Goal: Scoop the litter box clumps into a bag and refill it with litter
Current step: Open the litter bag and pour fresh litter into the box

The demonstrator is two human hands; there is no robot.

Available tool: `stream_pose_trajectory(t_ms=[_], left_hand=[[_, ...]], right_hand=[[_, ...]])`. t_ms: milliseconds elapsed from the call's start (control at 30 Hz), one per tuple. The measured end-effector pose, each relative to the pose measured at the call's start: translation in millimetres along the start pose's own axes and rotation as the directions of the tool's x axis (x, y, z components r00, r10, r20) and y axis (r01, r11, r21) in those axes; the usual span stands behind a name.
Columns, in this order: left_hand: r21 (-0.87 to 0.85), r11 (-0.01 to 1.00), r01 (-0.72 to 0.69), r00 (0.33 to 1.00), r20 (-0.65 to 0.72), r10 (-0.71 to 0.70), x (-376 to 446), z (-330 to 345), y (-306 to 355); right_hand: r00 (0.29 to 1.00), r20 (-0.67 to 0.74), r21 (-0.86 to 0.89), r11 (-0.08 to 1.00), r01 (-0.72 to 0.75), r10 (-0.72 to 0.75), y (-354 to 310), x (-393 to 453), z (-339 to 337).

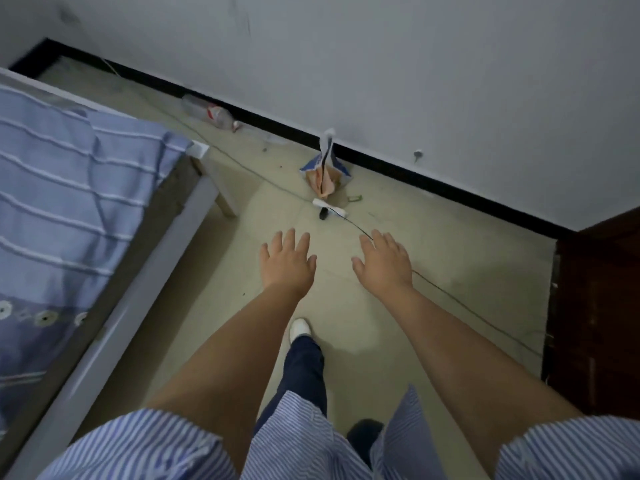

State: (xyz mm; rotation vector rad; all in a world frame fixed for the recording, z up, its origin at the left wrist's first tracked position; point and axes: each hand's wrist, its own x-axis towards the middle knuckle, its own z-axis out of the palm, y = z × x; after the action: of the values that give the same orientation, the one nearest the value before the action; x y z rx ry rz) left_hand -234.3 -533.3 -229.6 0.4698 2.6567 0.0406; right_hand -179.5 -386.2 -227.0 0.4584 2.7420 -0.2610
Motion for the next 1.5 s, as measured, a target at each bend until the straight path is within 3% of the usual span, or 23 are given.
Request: stream_pose_trajectory(t_ms=[333, 633, 700, 967, 1167, 1300, 1500], left_hand=[[0.044, 0.999, 0.022, 0.998, 0.052, -0.024, 234, -90, -2], [0.0, 0.998, 0.058, 0.984, 0.167, -0.057, 450, -95, 24], [-0.028, 0.997, 0.067, 0.98, 0.19, -0.06, 491, -83, 26], [-0.079, 0.994, 0.075, 0.926, 0.374, -0.04, 619, 55, 12], [-0.203, 0.977, 0.062, 0.906, 0.422, 0.03, 656, 141, 11], [-0.294, 0.948, 0.125, 0.924, 0.383, -0.003, 658, 164, -2], [-0.234, 0.963, 0.133, 0.918, 0.395, -0.031, 667, 160, -43]], right_hand=[[0.999, -0.034, -0.004, 1.0, 0.023, -0.023, 3, 247, -72], [0.987, 0.155, 0.086, 0.995, -0.054, 0.041, 41, 453, -56], [0.99, 0.141, 0.047, 0.999, -0.023, 0.016, 46, 487, -40], [0.913, 0.405, 0.052, 0.996, -0.079, 0.051, 49, 599, 84], [0.853, 0.519, 0.303, 0.923, -0.236, 0.048, 53, 637, 163], [0.829, 0.556, 0.33, 0.902, -0.277, 0.051, 55, 640, 180], [0.827, 0.54, 0.414, 0.805, -0.425, 0.158, 34, 644, 183]])
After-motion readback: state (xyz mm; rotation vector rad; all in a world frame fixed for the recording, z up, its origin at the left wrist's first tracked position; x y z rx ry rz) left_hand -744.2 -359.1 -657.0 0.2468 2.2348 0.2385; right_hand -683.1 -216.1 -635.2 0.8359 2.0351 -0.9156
